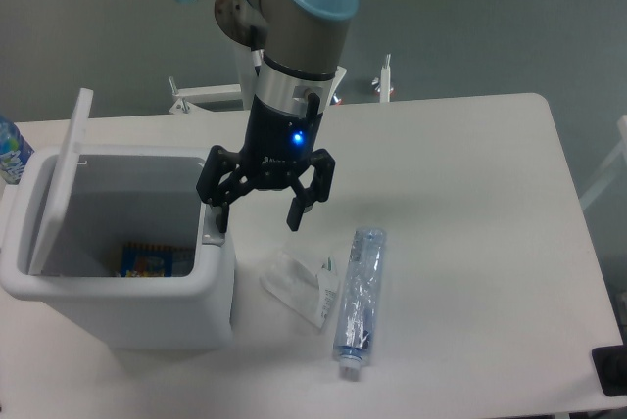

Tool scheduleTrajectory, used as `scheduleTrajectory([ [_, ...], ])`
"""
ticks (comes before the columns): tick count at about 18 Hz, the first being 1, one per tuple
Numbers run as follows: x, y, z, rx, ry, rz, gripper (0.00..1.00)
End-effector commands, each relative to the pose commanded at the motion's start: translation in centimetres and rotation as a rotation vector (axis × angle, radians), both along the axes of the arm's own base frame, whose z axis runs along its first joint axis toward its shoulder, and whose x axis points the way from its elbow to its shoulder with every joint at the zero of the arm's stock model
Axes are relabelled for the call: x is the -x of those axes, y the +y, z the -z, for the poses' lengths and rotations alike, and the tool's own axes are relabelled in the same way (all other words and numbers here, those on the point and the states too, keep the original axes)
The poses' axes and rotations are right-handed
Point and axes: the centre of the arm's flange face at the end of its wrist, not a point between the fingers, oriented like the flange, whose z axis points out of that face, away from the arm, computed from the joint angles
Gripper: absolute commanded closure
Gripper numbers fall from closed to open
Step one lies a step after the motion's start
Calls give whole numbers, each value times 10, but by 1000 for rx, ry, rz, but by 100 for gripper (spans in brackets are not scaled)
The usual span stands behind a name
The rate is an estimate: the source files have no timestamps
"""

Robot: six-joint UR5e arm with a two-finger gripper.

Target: Open the trash can

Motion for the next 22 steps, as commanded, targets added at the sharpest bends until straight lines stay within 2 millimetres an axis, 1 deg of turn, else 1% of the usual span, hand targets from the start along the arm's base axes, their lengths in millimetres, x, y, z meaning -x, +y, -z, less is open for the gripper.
scheduleTrajectory([
  [2,1,1,-11,-16,15,1,0],
  [4,4,4,-29,-39,44,4,0],
  [6,10,7,-54,-70,80,0,0],
  [8,25,6,-77,-95,127,-16,0],
  [10,47,-6,-97,-110,183,-41,0],
  [12,67,-23,-103,-97,225,-62,0],
  [14,91,-45,-107,-89,245,-101,0],
  [15,96,-49,-107,-84,263,-91,0],
  [18,110,-62,-100,-49,332,-14,0],
  [20,115,-68,-89,-14,361,33,0],
  [22,121,-76,-75,61,433,117,0],
])
